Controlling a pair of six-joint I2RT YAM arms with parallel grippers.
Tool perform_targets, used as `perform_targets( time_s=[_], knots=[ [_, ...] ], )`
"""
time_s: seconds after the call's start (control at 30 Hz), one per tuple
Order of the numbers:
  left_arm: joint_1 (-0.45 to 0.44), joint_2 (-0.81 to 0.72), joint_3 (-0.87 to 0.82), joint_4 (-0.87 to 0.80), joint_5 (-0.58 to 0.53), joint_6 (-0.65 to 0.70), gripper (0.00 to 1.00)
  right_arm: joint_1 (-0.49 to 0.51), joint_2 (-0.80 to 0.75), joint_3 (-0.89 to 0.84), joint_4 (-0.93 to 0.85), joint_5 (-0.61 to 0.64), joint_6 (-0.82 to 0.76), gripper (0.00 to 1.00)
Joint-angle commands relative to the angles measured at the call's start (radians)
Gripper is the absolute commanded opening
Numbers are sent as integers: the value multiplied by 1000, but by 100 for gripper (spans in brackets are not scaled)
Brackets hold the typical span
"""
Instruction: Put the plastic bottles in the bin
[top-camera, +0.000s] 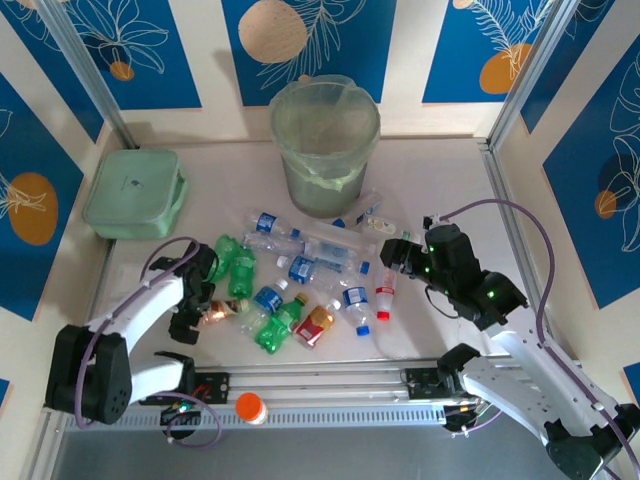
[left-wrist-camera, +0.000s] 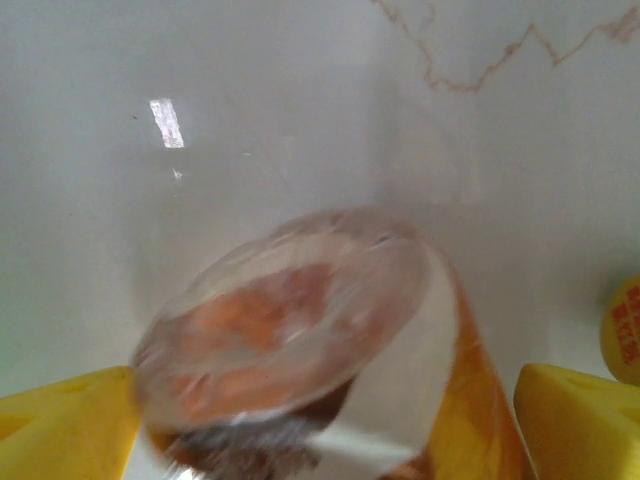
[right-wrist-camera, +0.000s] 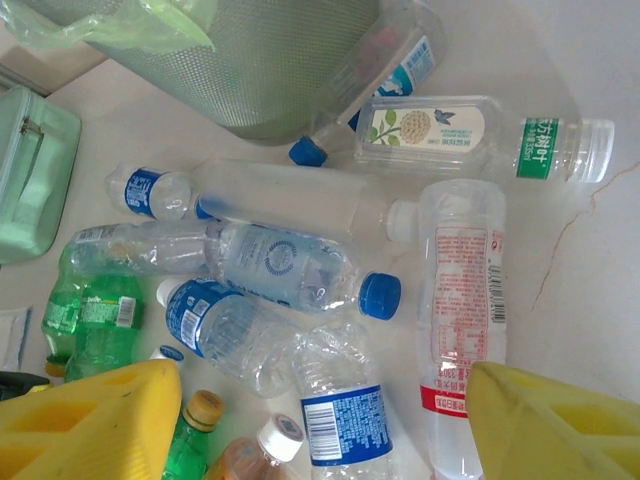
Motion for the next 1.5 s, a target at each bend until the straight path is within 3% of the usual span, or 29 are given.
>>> perform_targets(
  time_s=[0.0,0.2,0.43,0.97,1.3,1.47],
  knots=[
    [13,28,-17,47,17,-5,91,7,-10,-15,20,35,13,75],
    [14,39,-39,84,14,-2,85,7,-10,-4,10,55,17,75],
    [15,7,-82,136,7,-3,69,6,-20,-2,-6,66,27,75],
    [18,-235,-7,-29,-60,55,53,7,-69,-7,-22,44,24,75],
    [16,-398,107,-107,-85,254,53,7,-79,12,-36,23,14,75],
    [16,-441,113,-38,11,395,48,7,-72,25,-29,-8,1,75]
  ],
)
